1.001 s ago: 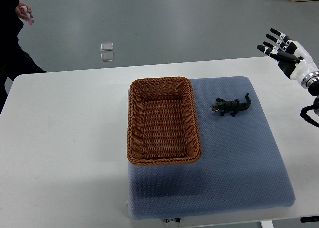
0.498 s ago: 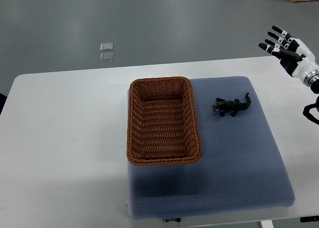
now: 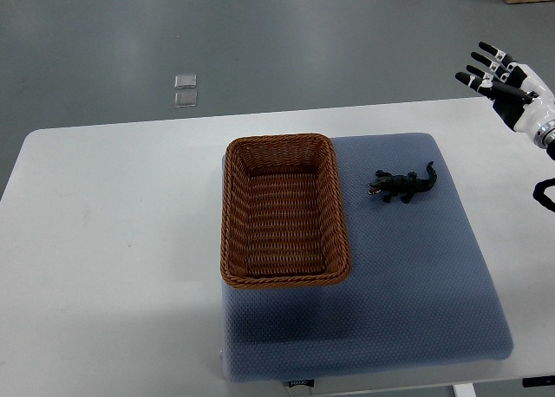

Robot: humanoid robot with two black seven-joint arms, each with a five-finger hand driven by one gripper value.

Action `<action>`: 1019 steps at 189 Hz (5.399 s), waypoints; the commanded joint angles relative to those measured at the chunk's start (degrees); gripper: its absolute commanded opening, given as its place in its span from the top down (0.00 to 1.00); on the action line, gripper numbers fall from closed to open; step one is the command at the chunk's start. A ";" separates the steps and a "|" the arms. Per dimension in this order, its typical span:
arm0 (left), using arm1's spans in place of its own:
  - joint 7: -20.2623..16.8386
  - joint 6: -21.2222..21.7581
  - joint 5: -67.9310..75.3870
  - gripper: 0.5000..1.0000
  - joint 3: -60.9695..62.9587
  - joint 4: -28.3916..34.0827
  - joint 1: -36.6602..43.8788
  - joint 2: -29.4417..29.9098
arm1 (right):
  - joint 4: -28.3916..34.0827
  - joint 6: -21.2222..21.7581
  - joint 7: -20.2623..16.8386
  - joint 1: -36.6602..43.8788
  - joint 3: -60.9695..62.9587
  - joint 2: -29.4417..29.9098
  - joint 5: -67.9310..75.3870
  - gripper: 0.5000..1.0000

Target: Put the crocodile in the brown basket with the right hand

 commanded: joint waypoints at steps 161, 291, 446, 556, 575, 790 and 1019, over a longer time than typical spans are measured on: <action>0.00 -0.01 -0.01 0.00 0.02 0.00 0.00 0.00 | 2.12 3.43 -0.05 0.18 -1.81 -2.04 -3.52 0.14; 0.00 -0.01 -0.01 0.00 0.02 0.00 0.00 0.00 | 11.70 5.10 9.53 5.19 -24.57 -10.82 -41.84 0.15; 0.00 -0.01 -0.01 0.00 0.02 0.00 0.00 0.00 | 10.38 -15.82 12.34 12.48 -57.35 -11.09 -54.14 0.20; 0.00 -0.01 0.07 0.00 0.02 0.00 0.00 0.00 | 8.80 -16.08 12.07 14.33 -59.81 -8.63 -54.67 0.39; 0.00 -0.01 -0.01 0.00 0.02 0.00 0.00 0.00 | 8.18 -16.08 12.07 14.42 -59.81 -8.45 -54.67 0.41; 0.00 -0.01 -0.01 0.00 0.02 0.00 0.00 0.00 | 6.78 -21.18 12.69 15.65 -59.90 -9.33 -54.32 0.96; 0.00 -0.01 -0.01 0.00 0.02 0.00 0.00 0.00 | 16.97 -24.52 20.78 24.88 -64.30 0.60 -56.08 0.90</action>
